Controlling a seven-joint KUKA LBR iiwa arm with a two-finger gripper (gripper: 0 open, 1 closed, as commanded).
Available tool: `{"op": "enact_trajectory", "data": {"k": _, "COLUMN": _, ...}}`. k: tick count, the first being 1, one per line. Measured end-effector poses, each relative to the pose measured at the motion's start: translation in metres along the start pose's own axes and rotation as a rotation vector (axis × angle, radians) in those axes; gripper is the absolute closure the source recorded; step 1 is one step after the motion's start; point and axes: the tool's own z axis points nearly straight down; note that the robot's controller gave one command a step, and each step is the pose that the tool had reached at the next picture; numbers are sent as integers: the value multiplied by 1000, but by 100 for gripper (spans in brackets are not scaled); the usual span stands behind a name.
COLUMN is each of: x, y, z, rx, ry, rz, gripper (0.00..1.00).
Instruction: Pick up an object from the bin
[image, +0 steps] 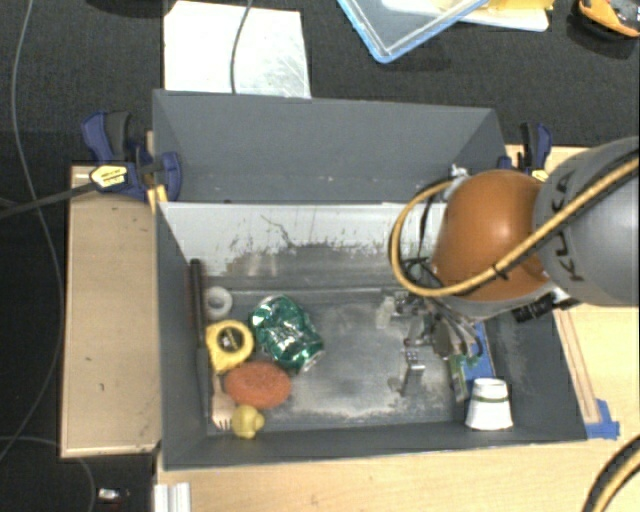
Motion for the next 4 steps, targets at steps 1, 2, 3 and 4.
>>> {"op": "enact_trajectory", "data": {"k": 1, "x": -2, "y": 0, "z": -4, "rx": 0, "ry": -8, "rz": 1, "gripper": 0}}
{"op": "enact_trajectory", "data": {"k": 2, "x": -26, "y": 45, "z": -66, "rx": 0, "ry": -5, "rz": 34, "gripper": 0}}
{"op": "enact_trajectory", "data": {"k": 3, "x": -33, "y": 59, "z": -98, "rx": -2, "ry": -8, "rz": 169, "gripper": 0}}
{"op": "enact_trajectory", "data": {"k": 4, "x": -45, "y": 79, "z": -25, "rx": -3, "ry": -14, "rz": 159, "gripper": 0}}
